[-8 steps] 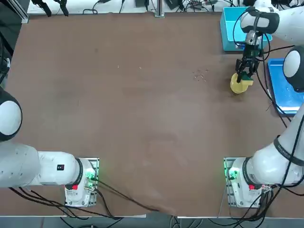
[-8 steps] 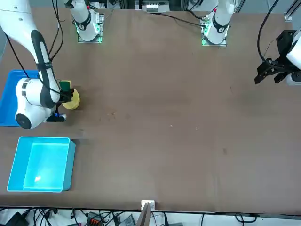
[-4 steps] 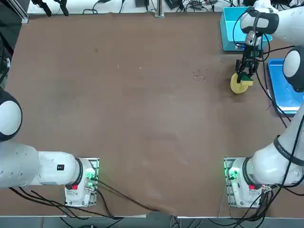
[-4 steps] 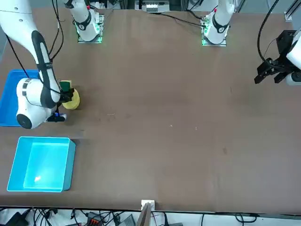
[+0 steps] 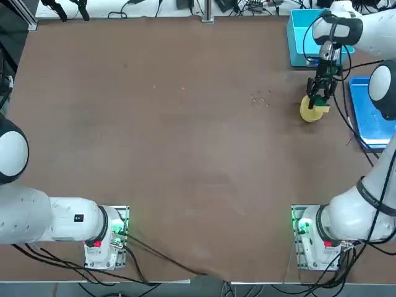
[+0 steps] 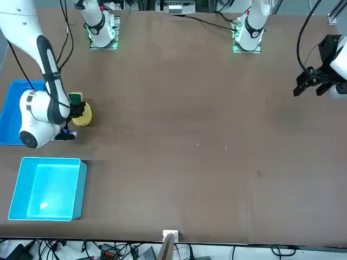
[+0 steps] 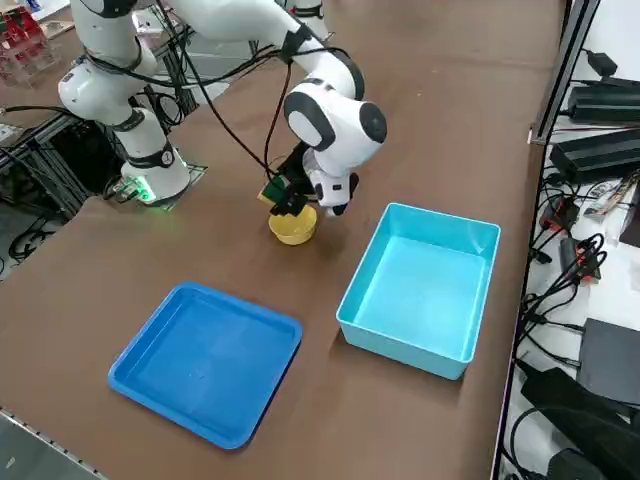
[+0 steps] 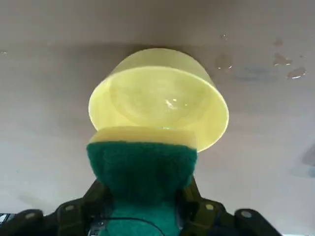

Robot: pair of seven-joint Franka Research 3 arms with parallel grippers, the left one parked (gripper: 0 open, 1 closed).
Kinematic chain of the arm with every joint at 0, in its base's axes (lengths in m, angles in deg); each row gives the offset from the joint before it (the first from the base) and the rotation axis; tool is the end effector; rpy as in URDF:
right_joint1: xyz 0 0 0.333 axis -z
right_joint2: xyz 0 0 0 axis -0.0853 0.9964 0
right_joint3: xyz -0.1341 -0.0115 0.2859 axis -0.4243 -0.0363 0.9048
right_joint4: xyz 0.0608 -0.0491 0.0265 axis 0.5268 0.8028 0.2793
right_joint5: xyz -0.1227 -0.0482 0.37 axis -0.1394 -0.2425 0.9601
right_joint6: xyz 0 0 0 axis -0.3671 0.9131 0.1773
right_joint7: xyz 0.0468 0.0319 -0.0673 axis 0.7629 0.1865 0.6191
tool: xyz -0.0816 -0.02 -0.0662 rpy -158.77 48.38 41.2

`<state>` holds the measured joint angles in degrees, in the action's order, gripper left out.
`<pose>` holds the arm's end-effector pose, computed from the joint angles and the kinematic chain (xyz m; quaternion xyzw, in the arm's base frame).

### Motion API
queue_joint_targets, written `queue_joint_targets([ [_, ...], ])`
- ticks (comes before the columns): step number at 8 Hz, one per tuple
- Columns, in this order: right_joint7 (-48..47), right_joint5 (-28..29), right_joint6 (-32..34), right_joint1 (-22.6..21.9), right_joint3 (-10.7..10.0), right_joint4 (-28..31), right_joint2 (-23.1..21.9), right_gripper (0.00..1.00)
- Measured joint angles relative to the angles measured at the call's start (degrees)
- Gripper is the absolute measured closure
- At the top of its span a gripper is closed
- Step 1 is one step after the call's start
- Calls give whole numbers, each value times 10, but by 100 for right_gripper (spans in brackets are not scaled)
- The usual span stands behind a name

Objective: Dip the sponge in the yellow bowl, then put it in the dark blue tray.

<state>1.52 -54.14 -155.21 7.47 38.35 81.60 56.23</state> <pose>0.5626 -0.0507 0.2208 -0.9347 -0.0087 0.3548 0.0215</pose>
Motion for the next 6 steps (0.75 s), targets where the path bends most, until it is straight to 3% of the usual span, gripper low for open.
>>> queue_joint_targets([
  [2, -6, 0, -41, 0, 0, 27, -10, 35],
  [6, -28, 0, -146, 2, -2, 119, -71, 35],
])
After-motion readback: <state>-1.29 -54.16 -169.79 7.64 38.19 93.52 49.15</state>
